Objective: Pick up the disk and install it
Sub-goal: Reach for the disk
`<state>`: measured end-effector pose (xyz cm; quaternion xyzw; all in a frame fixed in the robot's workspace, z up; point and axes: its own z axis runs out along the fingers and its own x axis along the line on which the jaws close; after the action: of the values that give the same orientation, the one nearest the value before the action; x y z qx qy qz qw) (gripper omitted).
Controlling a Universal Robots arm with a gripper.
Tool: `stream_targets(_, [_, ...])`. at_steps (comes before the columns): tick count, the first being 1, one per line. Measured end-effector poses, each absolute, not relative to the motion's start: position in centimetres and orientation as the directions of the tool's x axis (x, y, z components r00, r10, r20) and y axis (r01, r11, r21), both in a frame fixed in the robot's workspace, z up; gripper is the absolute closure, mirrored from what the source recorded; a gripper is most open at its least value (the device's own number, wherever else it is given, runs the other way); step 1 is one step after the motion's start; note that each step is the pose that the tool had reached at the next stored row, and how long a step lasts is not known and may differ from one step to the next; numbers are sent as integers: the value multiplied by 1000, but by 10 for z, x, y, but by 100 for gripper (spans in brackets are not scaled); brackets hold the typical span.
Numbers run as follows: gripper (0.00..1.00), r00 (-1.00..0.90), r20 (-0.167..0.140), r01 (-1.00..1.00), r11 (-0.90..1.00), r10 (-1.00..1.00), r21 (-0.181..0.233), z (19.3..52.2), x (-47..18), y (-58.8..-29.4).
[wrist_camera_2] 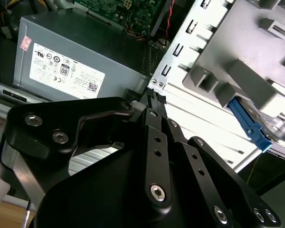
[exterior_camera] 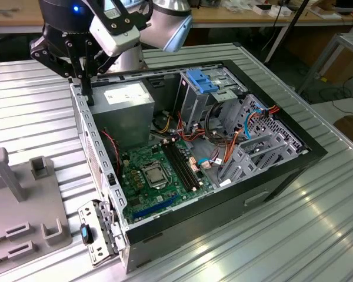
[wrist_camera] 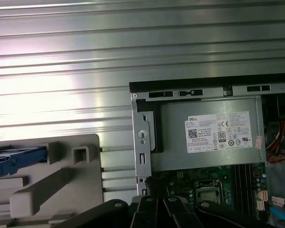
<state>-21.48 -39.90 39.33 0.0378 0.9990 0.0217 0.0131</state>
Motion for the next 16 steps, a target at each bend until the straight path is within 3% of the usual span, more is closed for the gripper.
stream_targets(16, [89,-997,-24,75,996,76,44,393,-253,-399])
